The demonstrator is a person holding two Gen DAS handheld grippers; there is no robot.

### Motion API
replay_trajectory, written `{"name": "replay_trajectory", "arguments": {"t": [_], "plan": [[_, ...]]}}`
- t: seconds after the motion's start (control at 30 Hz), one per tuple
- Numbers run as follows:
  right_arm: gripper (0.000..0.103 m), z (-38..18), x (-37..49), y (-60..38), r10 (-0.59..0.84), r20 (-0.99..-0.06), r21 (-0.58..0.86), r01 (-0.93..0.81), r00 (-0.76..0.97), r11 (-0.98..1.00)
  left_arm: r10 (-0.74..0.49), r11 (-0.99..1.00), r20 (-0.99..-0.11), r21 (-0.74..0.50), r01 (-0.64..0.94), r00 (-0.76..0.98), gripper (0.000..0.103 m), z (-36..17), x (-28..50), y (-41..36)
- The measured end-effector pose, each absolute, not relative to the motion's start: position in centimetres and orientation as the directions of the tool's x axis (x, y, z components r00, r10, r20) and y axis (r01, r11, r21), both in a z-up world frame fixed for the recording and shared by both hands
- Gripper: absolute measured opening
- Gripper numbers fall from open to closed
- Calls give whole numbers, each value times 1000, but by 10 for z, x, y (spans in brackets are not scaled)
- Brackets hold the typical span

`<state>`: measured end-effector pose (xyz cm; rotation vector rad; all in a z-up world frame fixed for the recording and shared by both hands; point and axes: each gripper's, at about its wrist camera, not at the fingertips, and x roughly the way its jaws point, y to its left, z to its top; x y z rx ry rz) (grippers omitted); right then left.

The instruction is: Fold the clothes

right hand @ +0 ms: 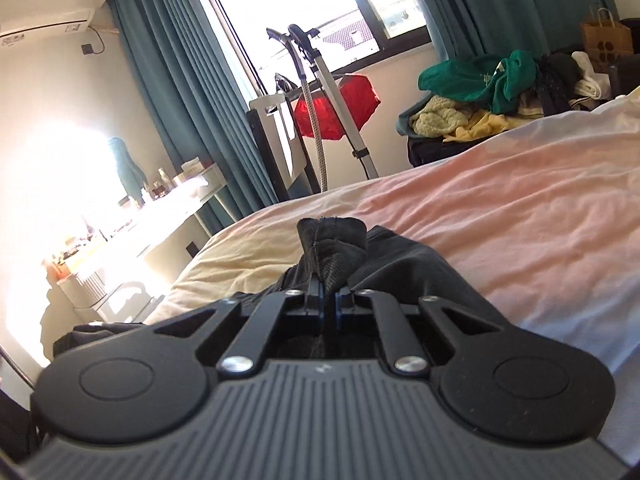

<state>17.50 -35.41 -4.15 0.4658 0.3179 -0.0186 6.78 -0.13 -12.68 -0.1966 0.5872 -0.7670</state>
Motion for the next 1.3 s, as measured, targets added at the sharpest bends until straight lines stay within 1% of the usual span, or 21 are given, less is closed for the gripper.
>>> {"name": "replay_trajectory", "arguments": {"t": [0.03,0.07,0.13,0.17,0.23,0.27,0.3,0.37,0.47,0.57,0.67,0.73,0.8,0.93,1.0,1.17,1.2,1.23,1.3], "plan": [[8,-32,160,-362,20,-287,436,112,958,893,-718,695,-421,-379,611,554,42,-124,66,-1],[8,-25,147,-372,-12,-274,439,136,962,888,-734,677,-415,-384,628,538,47,-121,64,-1],[8,-11,118,-396,-90,-258,449,201,962,871,-735,677,-400,-404,615,548,66,-117,61,4],[8,-8,106,-408,-131,-260,451,241,957,860,-735,678,-392,-414,608,553,69,-116,59,6],[8,-10,83,-435,-212,-276,472,325,937,820,-735,678,-376,-434,593,565,79,-112,56,11],[8,-16,70,-451,-252,-292,494,371,923,786,-734,678,-368,-444,586,570,81,-110,55,14],[8,-21,57,-467,-290,-310,515,416,905,749,-734,678,-361,-454,579,576,81,-108,53,17],[8,-46,30,-499,-333,-352,611,485,875,626,-732,676,-345,-473,564,587,82,-104,50,22],[8,-64,19,-510,-331,-389,659,511,860,552,-728,673,-322,-503,543,605,83,-99,46,30],[8,-82,9,-520,-323,-425,696,533,846,481,-675,691,-352,-610,388,648,84,-94,51,58],[8,-99,-1,-530,-312,-459,728,553,832,405,-615,686,-426,-705,182,664,84,-101,61,93],[8,-111,-8,-537,-303,-481,745,566,823,354,-575,625,-449,-780,14,685,85,-112,75,121],[8,-123,-14,-543,-292,-503,759,577,814,301,-539,542,-464,-830,-131,703,85,-124,76,148],[8,-141,-26,-555,-274,-537,776,595,798,211,-471,364,-460,-878,-310,753,85,-147,68,179],[8,-142,-26,-556,-278,-538,776,596,796,205,-455,288,-436,-897,-335,776,85,-155,70,184],[8,-141,-23,-554,-297,-528,773,595,796,220,-386,196,-401,-916,-351,831,84,-166,84,190],[8,-140,-23,-554,-302,-523,772,594,797,228,-374,181,-387,-922,-343,843,81,-166,87,192],[8,-138,-21,-553,-308,-517,770,591,799,240,-366,172,-375,-927,-334,852,73,-166,88,194],[8,-135,-19,-551,-318,-506,763,588,802,268,-348,154,-354,-935,-319,868,64,-165,92,199]]}}
